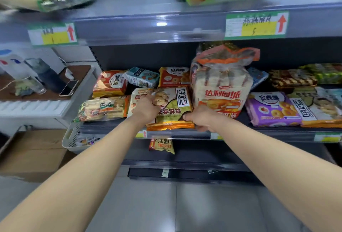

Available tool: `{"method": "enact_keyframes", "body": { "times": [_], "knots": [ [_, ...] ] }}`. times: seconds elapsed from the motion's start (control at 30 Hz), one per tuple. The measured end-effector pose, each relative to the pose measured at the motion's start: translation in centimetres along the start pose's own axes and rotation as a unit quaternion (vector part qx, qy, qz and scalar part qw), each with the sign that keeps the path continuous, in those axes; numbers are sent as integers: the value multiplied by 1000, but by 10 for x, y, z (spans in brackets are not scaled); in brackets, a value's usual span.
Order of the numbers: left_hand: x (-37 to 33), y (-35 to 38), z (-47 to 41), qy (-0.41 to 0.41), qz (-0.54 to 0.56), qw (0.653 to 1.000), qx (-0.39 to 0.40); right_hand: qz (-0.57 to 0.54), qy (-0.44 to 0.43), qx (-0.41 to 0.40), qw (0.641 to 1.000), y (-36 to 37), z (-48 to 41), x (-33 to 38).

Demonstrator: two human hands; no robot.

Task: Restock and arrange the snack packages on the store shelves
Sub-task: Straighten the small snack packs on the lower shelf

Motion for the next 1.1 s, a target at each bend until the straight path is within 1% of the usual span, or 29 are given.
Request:
{"method": "enact_keyframes", "body": {
  "times": [0.1,0.13,0.2,0.27,0.4,0.47,0.53,0.7,0.77,0.87,0.93,1.1],
  "knots": [
    [-2,5,-28,65,-50,994,78,-14,39,-15,999,7,-15,-5],
    [-2,7,-38,80,-59,990,102,-28,63,-7,998,10,-19,-9],
    [-3,13,-54,97,-74,982,144,-63,114,36,991,18,-22,-17],
    [-2,16,-69,100,-91,977,167,-126,147,79,978,25,-24,-19],
    [8,17,-90,69,-51,980,180,-267,162,75,947,25,-32,-16],
    [12,17,-96,63,-28,983,168,-302,169,82,935,27,-34,-17],
    [9,12,-95,72,-48,985,151,-318,168,91,929,30,-32,-16],
    [-5,-13,-73,70,-94,988,103,-313,130,87,937,29,-21,-8],
    [-5,-25,-60,69,-67,992,78,-311,111,78,941,27,-10,-5],
    [-7,-43,-30,43,21,999,24,-301,79,68,948,22,10,-1],
    [-15,-55,-7,29,63,998,3,-293,54,53,953,16,24,2],
    [-42,-82,49,27,64,997,-31,-294,-15,22,956,0,65,7]
  ]
}}
Point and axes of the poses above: each hand's wrist, its own z-axis away from the middle knuckle, its own y-axis out of the palm, x = y × z, the point moved 6 cm from there along -z, towards the middle knuckle, and after that the axes turned 15 degrees about y, right-handed, at the moved point
